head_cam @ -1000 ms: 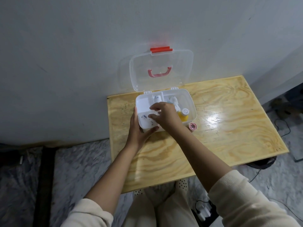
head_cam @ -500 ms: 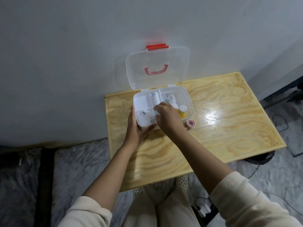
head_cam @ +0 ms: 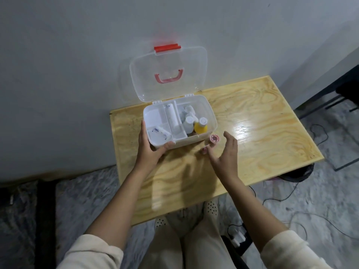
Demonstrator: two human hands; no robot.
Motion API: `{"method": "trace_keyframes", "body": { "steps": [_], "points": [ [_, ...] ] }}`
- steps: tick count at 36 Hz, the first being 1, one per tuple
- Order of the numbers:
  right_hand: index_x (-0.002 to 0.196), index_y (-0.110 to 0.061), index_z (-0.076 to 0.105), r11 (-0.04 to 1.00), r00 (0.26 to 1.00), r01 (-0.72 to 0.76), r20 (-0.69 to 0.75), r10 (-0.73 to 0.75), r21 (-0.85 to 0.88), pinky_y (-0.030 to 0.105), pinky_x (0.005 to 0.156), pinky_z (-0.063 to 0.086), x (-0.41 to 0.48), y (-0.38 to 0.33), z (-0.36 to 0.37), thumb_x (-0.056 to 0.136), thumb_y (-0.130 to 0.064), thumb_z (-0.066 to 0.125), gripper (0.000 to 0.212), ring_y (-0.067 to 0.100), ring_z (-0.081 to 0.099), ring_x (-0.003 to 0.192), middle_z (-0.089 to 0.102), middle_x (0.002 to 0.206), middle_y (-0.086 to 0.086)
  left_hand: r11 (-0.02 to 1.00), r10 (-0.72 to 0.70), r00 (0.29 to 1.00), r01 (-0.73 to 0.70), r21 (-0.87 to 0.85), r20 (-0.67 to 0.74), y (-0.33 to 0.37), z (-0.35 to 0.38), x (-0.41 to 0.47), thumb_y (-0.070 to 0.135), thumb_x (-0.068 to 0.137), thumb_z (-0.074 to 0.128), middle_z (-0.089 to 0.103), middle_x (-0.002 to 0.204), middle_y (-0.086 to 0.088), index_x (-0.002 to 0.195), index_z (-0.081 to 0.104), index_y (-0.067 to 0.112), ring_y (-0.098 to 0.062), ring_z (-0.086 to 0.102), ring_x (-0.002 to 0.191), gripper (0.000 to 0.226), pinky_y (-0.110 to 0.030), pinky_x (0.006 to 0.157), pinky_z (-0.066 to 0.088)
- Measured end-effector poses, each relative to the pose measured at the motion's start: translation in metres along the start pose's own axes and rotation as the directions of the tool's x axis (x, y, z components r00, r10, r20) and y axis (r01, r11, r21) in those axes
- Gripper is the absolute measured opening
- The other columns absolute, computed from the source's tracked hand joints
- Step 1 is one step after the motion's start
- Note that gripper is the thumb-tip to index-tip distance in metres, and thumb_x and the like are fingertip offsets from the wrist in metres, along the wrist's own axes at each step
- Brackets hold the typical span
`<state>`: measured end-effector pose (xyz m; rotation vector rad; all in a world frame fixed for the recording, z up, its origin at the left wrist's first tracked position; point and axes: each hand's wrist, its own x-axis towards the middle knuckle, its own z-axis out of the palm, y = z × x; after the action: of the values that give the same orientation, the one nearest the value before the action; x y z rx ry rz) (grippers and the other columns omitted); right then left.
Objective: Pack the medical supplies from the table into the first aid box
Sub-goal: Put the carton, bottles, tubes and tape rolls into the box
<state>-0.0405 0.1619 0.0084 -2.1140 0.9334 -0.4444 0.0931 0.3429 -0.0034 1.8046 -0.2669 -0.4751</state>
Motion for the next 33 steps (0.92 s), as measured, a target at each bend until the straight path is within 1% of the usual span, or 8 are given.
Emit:
{"method": "trace_keyframes", "body": {
  "steps": [4, 7, 9, 14, 18, 21, 26, 33],
  "points": [
    [0.145, -0.004, 0.011, 0.992, 0.976, 0.022, 0.218, 0.007, -0.128, 0.035, 0.117, 0.016, 0.008, 0.014, 0.012, 0.075, -0.038, 0.073, 0.100, 0.027, 0.012, 0.143, 0.018, 0.152, 0.016, 1.000, -0.002, 1.000, 0.002, 0.013, -0.007, 0.001, 0.001, 0.000, 0.037, 0.074, 0.082, 0.011, 0.162, 0.015, 0.158, 0.003, 0.026, -0.003, 0.015, 0.148, 0.116, -0.026, 0.118, 0.020],
    [0.146, -0.006, 0.004, 0.990, 0.967, 0.044, 0.256, -0.008, -0.136, 0.036, 0.119, 0.013, 0.019, 0.016, 0.022, 0.075, -0.040, 0.072, 0.104, 0.026, 0.003, 0.145, 0.008, 0.156, 0.014, 1.000, -0.007, 1.000, 0.008, 0.014, -0.011, 0.002, 0.000, 0.000, 0.040, 0.071, 0.083, 0.012, 0.163, 0.014, 0.159, 0.004, 0.027, -0.003, 0.016, 0.148, 0.118, -0.026, 0.117, 0.022],
    [0.146, -0.005, 0.007, 0.993, 0.969, 0.038, 0.248, -0.008, -0.116, 0.035, 0.118, 0.014, 0.024, 0.018, 0.028, 0.077, -0.034, 0.072, 0.100, 0.027, 0.004, 0.145, 0.008, 0.156, 0.016, 1.000, -0.011, 1.000, 0.011, 0.014, -0.013, 0.000, 0.000, 0.000, 0.037, 0.075, 0.082, 0.011, 0.163, 0.014, 0.158, 0.003, 0.027, -0.003, 0.016, 0.149, 0.116, -0.023, 0.117, 0.021],
    [0.142, 0.001, 0.023, 0.995, 0.977, 0.039, 0.214, -0.018, -0.093, 0.038, 0.117, 0.021, 0.028, 0.030, 0.038, 0.079, -0.020, 0.071, 0.082, 0.035, 0.021, 0.140, 0.021, 0.149, 0.025, 1.000, -0.014, 1.000, 0.015, 0.015, -0.026, -0.004, 0.002, 0.000, 0.026, 0.081, 0.079, 0.011, 0.146, 0.033, 0.158, 0.002, 0.027, 0.022, 0.015, 0.132, 0.109, 0.007, 0.097, 0.019],
    [0.140, -0.002, 0.028, 0.999, 0.984, 0.045, 0.176, -0.039, -0.031, 0.047, 0.109, 0.036, 0.027, 0.036, 0.039, 0.078, -0.013, 0.071, 0.077, 0.036, 0.032, 0.133, 0.026, 0.144, 0.023, 1.000, -0.019, 0.999, 0.019, 0.014, -0.028, -0.006, 0.002, 0.001, 0.026, 0.082, 0.078, 0.010, 0.146, 0.032, 0.158, 0.002, 0.028, 0.032, 0.014, 0.124, 0.108, 0.011, 0.093, 0.019],
    [0.135, 0.002, 0.034, 0.997, 0.988, 0.070, 0.138, -0.064, -0.043, 0.047, 0.107, 0.036, 0.029, 0.034, 0.040, 0.077, -0.007, 0.069, 0.069, 0.038, 0.036, 0.125, 0.032, 0.137, 0.025, 1.000, -0.014, 1.000, 0.015, 0.020, -0.027, -0.005, 0.003, 0.000, 0.026, 0.082, 0.078, 0.012, 0.147, 0.032, 0.158, 0.002, 0.029, 0.033, 0.015, 0.124, 0.107, 0.010, 0.095, 0.020],
    [0.129, 0.004, 0.040, 0.989, 0.988, 0.098, 0.129, -0.084, -0.107, 0.048, 0.103, 0.039, 0.032, 0.036, 0.042, 0.078, -0.005, 0.064, 0.058, 0.040, 0.040, 0.117, 0.037, 0.130, 0.026, 1.000, -0.015, 1.000, 0.016, 0.014, -0.024, 0.002, 0.002, -0.003, 0.039, 0.075, 0.077, 0.011, 0.156, 0.023, 0.158, 0.001, 0.030, 0.005, 0.015, 0.145, 0.112, -0.011, 0.109, 0.020],
    [0.134, 0.001, 0.036, 0.990, 0.986, 0.094, 0.147, -0.079, -0.101, 0.046, 0.106, 0.037, 0.032, 0.037, 0.041, 0.080, -0.007, 0.065, 0.062, 0.039, 0.034, 0.125, 0.032, 0.137, 0.025, 0.999, -0.021, 1.000, 0.022, 0.032, -0.015, 0.003, 0.002, -0.004, 0.035, 0.080, 0.079, 0.007, 0.165, 0.013, 0.158, 0.000, 0.029, 0.003, 0.013, 0.145, 0.112, -0.019, 0.112, 0.018]
  ]
}}
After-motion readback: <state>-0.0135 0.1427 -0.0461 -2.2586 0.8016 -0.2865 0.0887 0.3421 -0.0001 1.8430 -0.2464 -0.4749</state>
